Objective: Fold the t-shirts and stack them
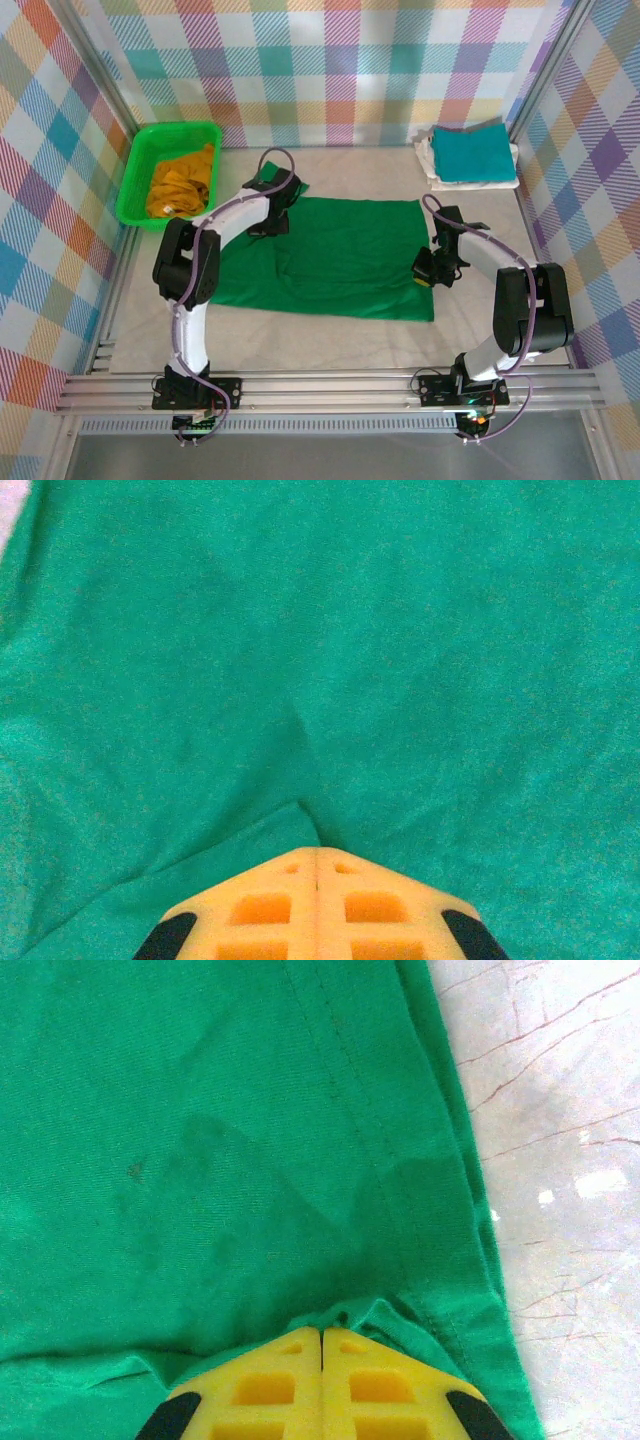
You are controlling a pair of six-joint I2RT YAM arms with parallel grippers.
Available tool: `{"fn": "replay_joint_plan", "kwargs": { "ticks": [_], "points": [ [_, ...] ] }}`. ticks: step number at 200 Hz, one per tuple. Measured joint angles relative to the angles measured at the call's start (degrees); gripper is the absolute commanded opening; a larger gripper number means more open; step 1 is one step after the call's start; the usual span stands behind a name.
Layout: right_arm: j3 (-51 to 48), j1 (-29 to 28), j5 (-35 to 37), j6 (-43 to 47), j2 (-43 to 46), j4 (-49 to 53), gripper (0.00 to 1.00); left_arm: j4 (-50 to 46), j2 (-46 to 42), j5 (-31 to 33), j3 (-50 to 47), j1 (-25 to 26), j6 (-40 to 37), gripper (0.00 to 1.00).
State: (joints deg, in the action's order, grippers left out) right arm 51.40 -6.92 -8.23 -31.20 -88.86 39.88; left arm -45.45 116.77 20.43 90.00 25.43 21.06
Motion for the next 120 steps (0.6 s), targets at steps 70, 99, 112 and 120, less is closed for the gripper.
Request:
{"fn": "replay_joint_plan", "kwargs": {
  "ticks": [70,99,112,120],
  "points": [
    [0.15,0.00,0.35,-0.04,1.33,0.55,0.00,0.11,2.03,1.16,2.56,0.02,-0.72,0.00],
    [1.46,0.04,1.38,-0.28,4.52,1.49,0.00,-1.27,1.53,3.39,2.86,0.02,-0.09,0.00],
    [2.05,0.22,1.77,-0.55,5.16,1.42,0.00,-1.46,1.25,4.28,2.86,0.02,-0.07,0.00],
    [2.21,0.24,1.86,-0.76,5.09,1.22,0.00,-1.55,1.22,4.81,2.95,0.02,-0.09,0.00]
  ]
}}
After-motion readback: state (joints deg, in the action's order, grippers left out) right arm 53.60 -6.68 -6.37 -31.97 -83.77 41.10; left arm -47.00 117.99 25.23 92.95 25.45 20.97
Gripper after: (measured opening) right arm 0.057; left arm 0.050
